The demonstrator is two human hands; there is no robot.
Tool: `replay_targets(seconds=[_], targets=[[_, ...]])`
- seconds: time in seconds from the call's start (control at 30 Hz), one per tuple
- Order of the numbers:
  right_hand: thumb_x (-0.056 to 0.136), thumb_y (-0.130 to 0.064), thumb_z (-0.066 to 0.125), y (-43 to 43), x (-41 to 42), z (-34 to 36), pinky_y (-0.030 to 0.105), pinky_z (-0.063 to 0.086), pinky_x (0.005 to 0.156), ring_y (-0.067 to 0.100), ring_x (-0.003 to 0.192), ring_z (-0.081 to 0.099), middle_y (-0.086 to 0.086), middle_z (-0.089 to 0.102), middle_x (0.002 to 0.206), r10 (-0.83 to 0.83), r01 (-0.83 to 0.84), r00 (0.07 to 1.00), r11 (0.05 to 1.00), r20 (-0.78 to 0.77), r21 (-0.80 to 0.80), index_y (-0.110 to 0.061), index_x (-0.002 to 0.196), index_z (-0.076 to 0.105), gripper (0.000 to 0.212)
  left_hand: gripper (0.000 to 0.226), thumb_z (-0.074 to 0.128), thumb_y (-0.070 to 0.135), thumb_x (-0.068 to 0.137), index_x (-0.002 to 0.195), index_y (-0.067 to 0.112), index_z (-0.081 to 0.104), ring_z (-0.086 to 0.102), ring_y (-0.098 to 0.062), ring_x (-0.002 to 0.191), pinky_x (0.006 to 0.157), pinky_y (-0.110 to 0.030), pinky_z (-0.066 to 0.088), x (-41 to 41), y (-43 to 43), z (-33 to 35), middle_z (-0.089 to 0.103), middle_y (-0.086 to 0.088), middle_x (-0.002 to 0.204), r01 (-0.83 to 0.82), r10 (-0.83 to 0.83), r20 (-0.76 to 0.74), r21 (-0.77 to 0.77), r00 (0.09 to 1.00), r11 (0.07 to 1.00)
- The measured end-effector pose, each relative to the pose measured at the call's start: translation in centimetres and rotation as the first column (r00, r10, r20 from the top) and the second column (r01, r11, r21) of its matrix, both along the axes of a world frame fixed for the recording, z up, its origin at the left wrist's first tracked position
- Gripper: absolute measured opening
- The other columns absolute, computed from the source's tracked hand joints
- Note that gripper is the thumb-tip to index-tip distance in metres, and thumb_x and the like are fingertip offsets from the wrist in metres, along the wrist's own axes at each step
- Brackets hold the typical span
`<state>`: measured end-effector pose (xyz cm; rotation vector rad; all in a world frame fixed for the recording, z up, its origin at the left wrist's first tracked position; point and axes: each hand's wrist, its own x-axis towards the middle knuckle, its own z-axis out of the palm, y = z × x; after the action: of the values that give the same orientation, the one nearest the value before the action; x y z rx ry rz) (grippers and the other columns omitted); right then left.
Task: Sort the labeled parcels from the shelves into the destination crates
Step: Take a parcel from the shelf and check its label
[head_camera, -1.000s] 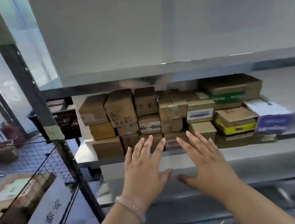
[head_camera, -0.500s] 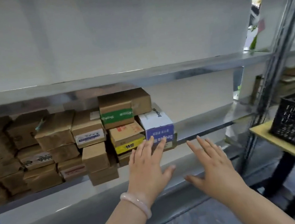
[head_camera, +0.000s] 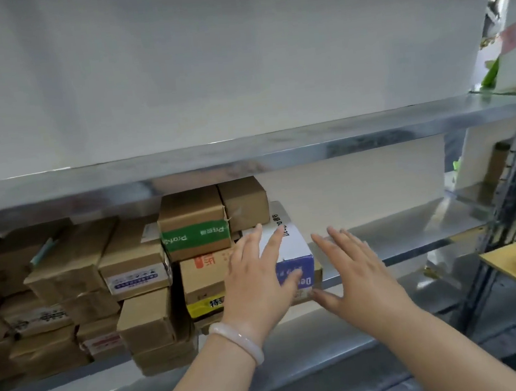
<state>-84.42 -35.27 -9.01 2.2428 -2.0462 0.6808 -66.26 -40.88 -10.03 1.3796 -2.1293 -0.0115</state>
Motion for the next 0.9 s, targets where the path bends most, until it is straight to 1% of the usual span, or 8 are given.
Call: replay_targets(seconds=[0.17,0.27,0.33,0.47,0.6,0.67,0.83,0.9], targets=[[0.084,-0.064,0.056,-5.7,-1.6,1.3,0.032,0.004,0.119,0.009,0.148,-0.005,-0.014,-0.002,0.162,-0.004,0.003,0.999,1.0,0.039,0.004,-0.045,0.15,0.001,0.089,0.074,0.051,0.062,0.091,0.153,0.043,0.014,0.006,-0.024,0.151,0.12,-0.043,0.015,-2.3,-6.6,2.1,0.014,0.0,0.164,-0.066,0.066,0.002,0.008,0.998,0.998],[0.084,-0.068,0.05,-8.4,-2.8,1.4,0.034,0.01,0.119,0.006,0.148,-0.007,-0.018,-0.007,0.161,-0.028,0.027,0.997,0.999,0.078,0.023,-0.049,0.149,-0.004,0.087,0.076,0.048,0.065,0.091,0.154,0.039,0.014,0.003,-0.03,0.151,0.12,-0.049,0.015,-3.3,-10.9,3.4,0.008,-0.004,0.165,-0.092,0.085,0.071,0.102,0.994,0.991],[0.085,-0.068,0.048,-9.8,-3.3,1.0,0.033,0.012,0.118,0.005,0.147,-0.006,-0.02,-0.008,0.16,-0.027,0.024,0.993,0.999,0.112,0.027,-0.051,0.148,-0.004,0.084,0.076,0.048,0.065,0.091,0.154,0.035,0.018,0.01,-0.034,0.148,0.117,-0.052,0.019,-3.8,-13.4,3.8,0.016,-0.008,0.162,-0.145,0.128,0.137,0.124,0.982,0.982],[0.086,-0.068,0.047,-11.8,-4.2,-0.6,0.026,0.01,0.116,-0.002,0.145,-0.007,-0.024,-0.008,0.159,0.04,-0.048,0.991,0.997,0.125,0.059,-0.054,0.147,-0.004,0.08,0.066,0.044,0.068,0.089,0.138,0.023,0.047,0.03,-0.036,0.137,0.11,-0.051,0.027,-5.0,-17.1,3.9,0.041,-0.012,0.146,-0.28,0.253,0.222,0.097,0.942,0.955],[0.089,-0.063,0.048,-13.6,-5.7,-1.6,0.017,0.006,0.112,-0.01,0.141,-0.008,-0.025,-0.005,0.158,0.102,-0.111,0.985,0.992,0.137,0.061,-0.052,0.148,0.003,0.075,0.078,0.044,0.067,0.087,0.149,0.021,0.033,0.021,-0.04,0.142,0.116,-0.059,0.012,-6.2,-19.8,3.4,0.032,-0.016,0.154,-0.385,0.361,0.306,0.02,0.881,0.923],[0.09,-0.06,0.049,-14.5,-6.4,-1.7,0.012,0.003,0.109,-0.012,0.139,-0.006,-0.025,-0.001,0.158,0.139,-0.149,0.978,0.987,0.156,0.055,-0.051,0.149,0.007,0.073,0.076,0.046,0.065,0.086,0.149,0.025,0.034,0.019,-0.041,0.142,0.116,-0.062,0.009,-6.6,-20.7,3.2,0.032,-0.016,0.155,-0.442,0.42,0.302,0.007,0.856,0.897],[0.091,-0.059,0.049,-16.2,-8.4,-1.4,0.011,0.002,0.11,-0.015,0.136,-0.008,-0.025,0.0,0.159,0.25,-0.268,0.952,0.96,0.178,0.083,-0.049,0.15,0.011,0.07,0.074,0.048,0.062,0.087,0.151,0.035,0.026,0.019,-0.045,0.143,0.116,-0.066,0.006,-7.2,-21.4,3.0,0.026,-0.014,0.159,-0.539,0.494,0.32,0.063,0.808,0.84],[0.092,-0.058,0.048,-16.6,-9.6,-1.0,0.014,0.004,0.112,-0.009,0.142,-0.005,-0.024,0.001,0.159,0.27,-0.29,0.944,0.953,0.19,0.088,-0.048,0.15,0.012,0.069,0.071,0.05,0.059,0.087,0.15,0.037,0.026,0.022,-0.042,0.142,0.114,-0.065,0.015,-7.7,-21.1,3.0,0.028,-0.011,0.158,-0.557,0.508,0.325,0.073,0.798,0.828]])
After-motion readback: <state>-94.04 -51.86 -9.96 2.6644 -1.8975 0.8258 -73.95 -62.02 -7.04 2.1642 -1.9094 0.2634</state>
